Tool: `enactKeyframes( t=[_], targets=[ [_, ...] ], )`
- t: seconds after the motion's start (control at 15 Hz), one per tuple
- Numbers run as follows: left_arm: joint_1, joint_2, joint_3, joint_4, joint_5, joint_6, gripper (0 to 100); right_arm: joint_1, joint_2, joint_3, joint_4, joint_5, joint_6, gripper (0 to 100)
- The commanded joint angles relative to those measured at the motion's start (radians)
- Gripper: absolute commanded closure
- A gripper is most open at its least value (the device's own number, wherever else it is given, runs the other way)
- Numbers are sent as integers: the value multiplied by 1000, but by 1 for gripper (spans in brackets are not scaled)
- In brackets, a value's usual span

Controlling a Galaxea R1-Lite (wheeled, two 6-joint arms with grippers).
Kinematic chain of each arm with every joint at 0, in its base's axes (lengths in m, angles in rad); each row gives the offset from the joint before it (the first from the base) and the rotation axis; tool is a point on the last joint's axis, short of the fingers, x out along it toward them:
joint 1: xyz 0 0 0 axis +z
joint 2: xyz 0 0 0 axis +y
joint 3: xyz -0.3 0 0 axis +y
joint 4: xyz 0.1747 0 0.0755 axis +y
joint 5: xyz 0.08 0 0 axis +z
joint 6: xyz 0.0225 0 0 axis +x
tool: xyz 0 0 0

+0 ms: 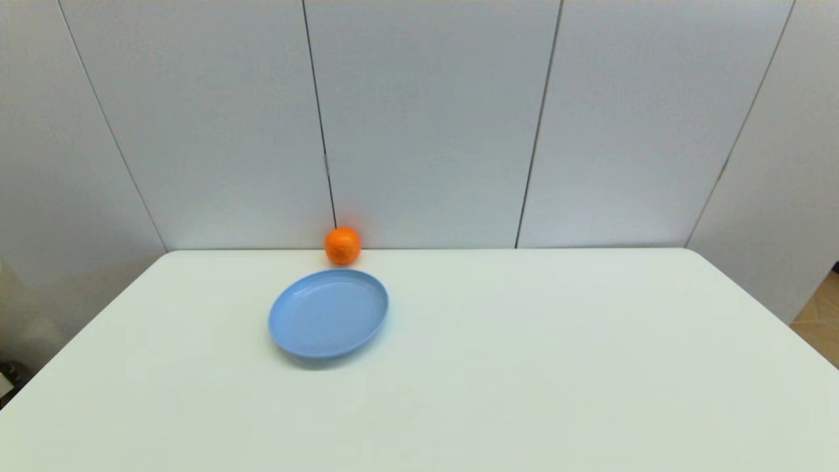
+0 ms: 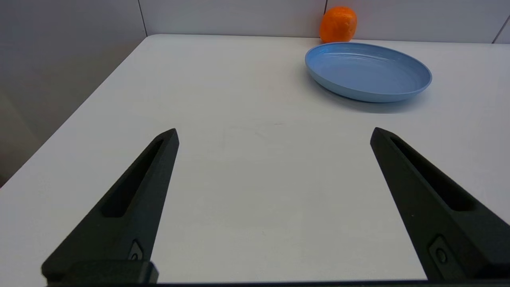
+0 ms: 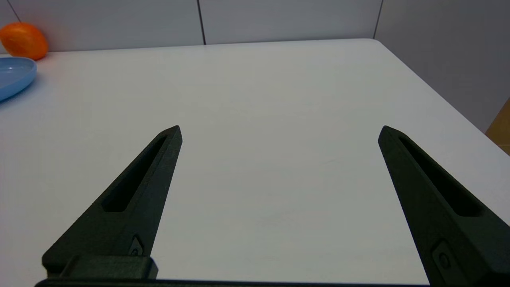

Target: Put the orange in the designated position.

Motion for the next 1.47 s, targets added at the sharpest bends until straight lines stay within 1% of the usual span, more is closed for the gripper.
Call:
enactKeyframes(
  t=[0.07,1.47],
  targets=[
    [0,1,2,0,0,1,0,0,0,0,-2,0,0,0],
    [0,1,2,0,0,-1,0,0,0,0,-2,0,0,0]
  ],
)
